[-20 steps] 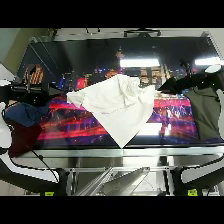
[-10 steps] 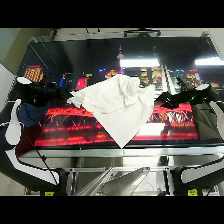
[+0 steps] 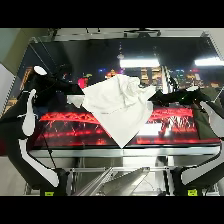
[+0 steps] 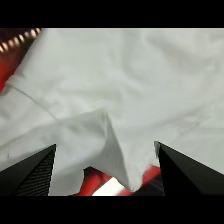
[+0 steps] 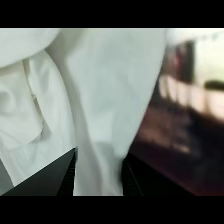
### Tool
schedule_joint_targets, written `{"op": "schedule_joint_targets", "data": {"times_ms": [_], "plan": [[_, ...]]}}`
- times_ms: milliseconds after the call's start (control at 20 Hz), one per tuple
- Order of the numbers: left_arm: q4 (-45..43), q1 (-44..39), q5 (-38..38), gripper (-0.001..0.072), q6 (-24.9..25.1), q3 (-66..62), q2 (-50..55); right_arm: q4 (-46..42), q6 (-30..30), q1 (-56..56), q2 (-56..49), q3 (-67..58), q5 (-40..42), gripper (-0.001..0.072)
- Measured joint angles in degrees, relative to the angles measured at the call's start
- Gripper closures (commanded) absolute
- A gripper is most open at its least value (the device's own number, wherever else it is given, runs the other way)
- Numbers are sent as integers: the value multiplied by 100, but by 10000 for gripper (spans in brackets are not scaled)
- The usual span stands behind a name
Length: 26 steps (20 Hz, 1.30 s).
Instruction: Fold the shirts.
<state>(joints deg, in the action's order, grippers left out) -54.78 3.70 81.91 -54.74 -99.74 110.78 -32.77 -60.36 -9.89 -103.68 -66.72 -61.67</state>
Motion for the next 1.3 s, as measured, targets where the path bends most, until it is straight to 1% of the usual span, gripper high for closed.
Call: {"op": "schedule_joint_targets", "data": {"times_ms": [50, 100, 150, 200, 250, 300, 350, 400, 450, 500, 550, 700, 800, 900, 1000, 1100, 1200, 1300], "plan": [[-173, -107, 92, -8, -61, -166, 144, 44, 15, 26, -11, 2, 0, 383], [-367, -210, 153, -7, -140, -310, 273, 66, 37, 50, -20, 2, 4, 523], [-667, -317, 245, 20, -225, -452, 400, 52, 39, 66, -28, 4, 7, 562], [-1008, -409, 284, 115, -328, -577, 498, 76, 39, 74, -37, 9, -17, 564], [-1327, -492, 323, 189, -400, -688, 564, 74, 39, 87, -37, 7, -46, 637], [-1561, -560, 341, 265, -479, -789, 605, 72, 42, 94, -42, 9, -92, 656], [-1733, -616, 343, 330, -514, -890, 638, 74, 42, 101, -42, 9, -103, 696], [-1873, -658, 363, 421, -570, -992, 664, 74, 44, 109, -42, 7, -116, 696], [-1980, -682, 374, 568, -616, -1075, 678, 90, 44, 120, -42, 4, -140, 696], [-2072, -697, 382, 679, -645, -1147, 691, 96, 57, 133, -39, 4, -149, 697], [-2133, -713, 385, 689, -680, -1198, 702, 118, 68, 146, -39, 2, -164, 697], [-2153, -732, 420, 689, -743, -1281, 708, 227, 151, 164, -37, -37, -186, 698], [-1976, -680, 415, 689, -785, -1305, 673, 269, 166, 146, -37, -195, -186, 698], [-1703, -527, 409, 689, -942, -1320, 570, 264, 120, 50, -55, -555, -186, 698], [-1287, -249, 570, 689, -1139, -1322, 461, 76, -118, -85, -146, -1123, -199, 698], [-577, 63, 909, 689, -1279, -1202, 341, -190, -400, -203, -341, -1825, -264, 698], [129, 308, 1174, 689, -1381, -815, 181, -391, -649, -258, -647, -2555, -365, 697], [619, 420, 1335, 689, -1432, -142, -57, -509, -896, -247, -1014, -3220, -485, 698]]}}
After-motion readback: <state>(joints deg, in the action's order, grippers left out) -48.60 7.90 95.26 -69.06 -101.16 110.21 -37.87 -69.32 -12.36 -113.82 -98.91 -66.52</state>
